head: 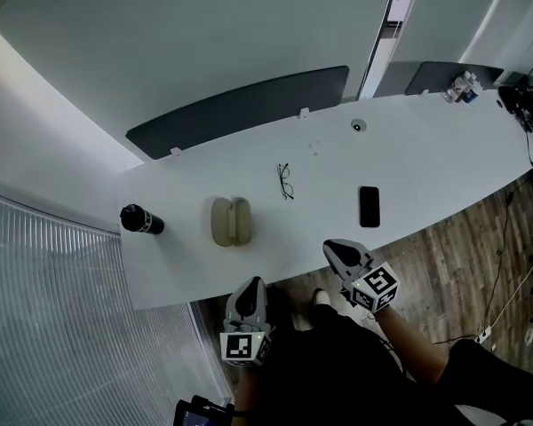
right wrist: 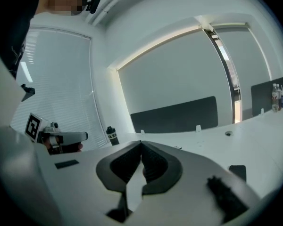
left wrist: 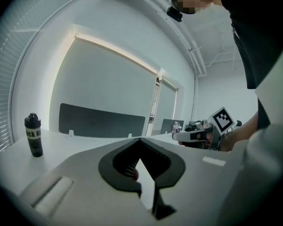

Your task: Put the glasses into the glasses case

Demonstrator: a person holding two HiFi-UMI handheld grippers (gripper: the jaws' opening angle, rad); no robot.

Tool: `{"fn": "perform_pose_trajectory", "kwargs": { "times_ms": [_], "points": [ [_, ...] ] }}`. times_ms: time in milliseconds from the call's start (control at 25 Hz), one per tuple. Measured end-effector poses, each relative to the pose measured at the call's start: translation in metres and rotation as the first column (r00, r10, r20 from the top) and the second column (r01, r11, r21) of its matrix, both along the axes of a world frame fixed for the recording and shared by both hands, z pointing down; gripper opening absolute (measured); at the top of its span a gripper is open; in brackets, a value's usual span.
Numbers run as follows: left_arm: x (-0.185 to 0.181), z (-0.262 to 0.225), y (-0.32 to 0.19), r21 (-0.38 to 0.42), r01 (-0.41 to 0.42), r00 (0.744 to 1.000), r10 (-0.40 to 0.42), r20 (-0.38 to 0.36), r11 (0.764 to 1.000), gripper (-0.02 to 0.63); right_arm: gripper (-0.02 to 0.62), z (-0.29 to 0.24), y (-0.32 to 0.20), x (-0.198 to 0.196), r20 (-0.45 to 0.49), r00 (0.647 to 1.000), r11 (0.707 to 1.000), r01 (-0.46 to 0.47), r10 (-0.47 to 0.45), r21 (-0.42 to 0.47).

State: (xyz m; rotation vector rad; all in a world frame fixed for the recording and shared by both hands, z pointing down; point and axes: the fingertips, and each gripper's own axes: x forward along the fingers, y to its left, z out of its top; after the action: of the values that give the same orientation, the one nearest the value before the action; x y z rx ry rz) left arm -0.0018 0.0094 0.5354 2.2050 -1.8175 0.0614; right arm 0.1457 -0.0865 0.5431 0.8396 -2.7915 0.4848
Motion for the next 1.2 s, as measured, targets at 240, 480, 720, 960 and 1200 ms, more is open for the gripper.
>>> {"fn": "perform_pose_trajectory", "kwargs": {
  "times_ms": [240, 480, 720, 960, 1200],
  "points": [
    [-0.045, -0.027, -0.045, 0.064, -0.089, 0.995, 0.091, -0.028, 0.994, 0.008, 0.007, -0.006, -0.025, -0.046, 0.011, 0.996, 0.994, -0.093, 0.094, -0.050],
    [-0.063, -0.007, -0.055, 0.032, -0.134, 0.990, 0.135, -0.043, 0.990, 0.008, 0.007, 0.009, -0.043, -0.068, -0.007, 0.992, 0.988, -0.123, 0.123, -0.089],
    [-0.078, -0.007, -0.079, 0.029, -0.073, 0.997, 0.074, -0.036, 0.997, 0.008, 0.008, 0.038, -0.075, -0.071, -0.084, 0.994, 0.989, -0.081, 0.071, -0.120],
    [-0.086, -0.014, -0.113, 0.047, -0.034, 0.999, 0.035, -0.014, 0.998, 0.008, 0.007, 0.067, -0.125, -0.087, -0.156, 0.988, 0.990, -0.021, 0.000, -0.137],
    [-0.085, -0.025, -0.140, 0.069, -0.050, 0.999, 0.049, 0.017, 0.996, 0.008, 0.008, 0.109, -0.166, -0.104, -0.227, 0.973, 0.983, -0.007, -0.036, -0.186]
  ]
}}
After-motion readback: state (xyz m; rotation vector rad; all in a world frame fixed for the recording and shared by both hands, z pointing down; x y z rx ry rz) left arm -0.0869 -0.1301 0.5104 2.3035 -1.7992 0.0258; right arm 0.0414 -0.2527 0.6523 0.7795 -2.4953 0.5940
